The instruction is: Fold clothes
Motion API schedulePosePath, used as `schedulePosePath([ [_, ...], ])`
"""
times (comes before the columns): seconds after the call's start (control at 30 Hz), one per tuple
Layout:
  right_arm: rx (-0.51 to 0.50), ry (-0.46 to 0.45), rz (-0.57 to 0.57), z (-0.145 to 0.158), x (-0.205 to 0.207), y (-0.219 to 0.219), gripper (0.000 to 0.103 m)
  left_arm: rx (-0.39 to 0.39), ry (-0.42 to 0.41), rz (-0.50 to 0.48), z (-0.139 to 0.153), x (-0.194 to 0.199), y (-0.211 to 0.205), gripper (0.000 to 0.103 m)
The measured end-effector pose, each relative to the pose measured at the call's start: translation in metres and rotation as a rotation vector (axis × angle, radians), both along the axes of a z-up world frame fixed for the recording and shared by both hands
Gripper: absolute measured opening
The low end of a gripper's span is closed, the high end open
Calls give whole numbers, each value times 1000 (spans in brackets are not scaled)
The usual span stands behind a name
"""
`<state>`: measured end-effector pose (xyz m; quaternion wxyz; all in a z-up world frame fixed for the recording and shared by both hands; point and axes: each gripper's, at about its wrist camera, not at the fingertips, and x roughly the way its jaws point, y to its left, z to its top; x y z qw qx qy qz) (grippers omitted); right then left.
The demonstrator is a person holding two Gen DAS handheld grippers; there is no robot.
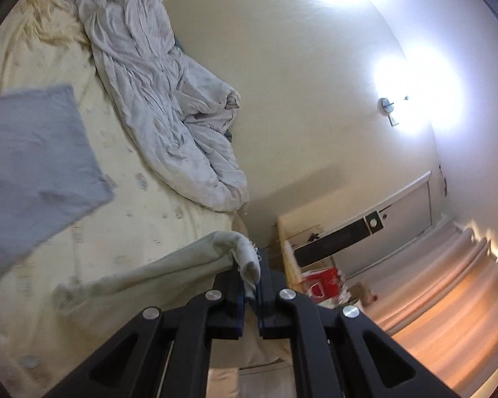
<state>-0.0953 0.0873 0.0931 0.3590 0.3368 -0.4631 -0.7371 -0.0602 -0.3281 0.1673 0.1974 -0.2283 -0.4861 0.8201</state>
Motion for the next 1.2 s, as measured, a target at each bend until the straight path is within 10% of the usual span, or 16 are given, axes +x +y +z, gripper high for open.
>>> schedulePosePath([
  [0.27, 57, 93, -58, 57, -65, 32, 10, -35, 104, -39, 40, -83, 31, 4],
  [0.43, 109, 99, -44, 51, -37, 37, 10, -18, 71, -59, 13, -54, 40, 4],
  [0.6, 95, -60, -17, -43, 37, 49, 11, 1, -213, -68, -95, 26, 49, 4],
  [0.73, 77, -367, -19, -179, 106, 57, 11, -60, -464, -57, -196, 92, 56, 4],
  [0.87, 80, -565, -59, -248, 153, 68, 15, -71, -602, -49, -245, 125, 57, 6],
  [1.2, 511, -392, -96, -161, 156, 103, 16, -301, -361, -24, -153, 130, 60, 9],
])
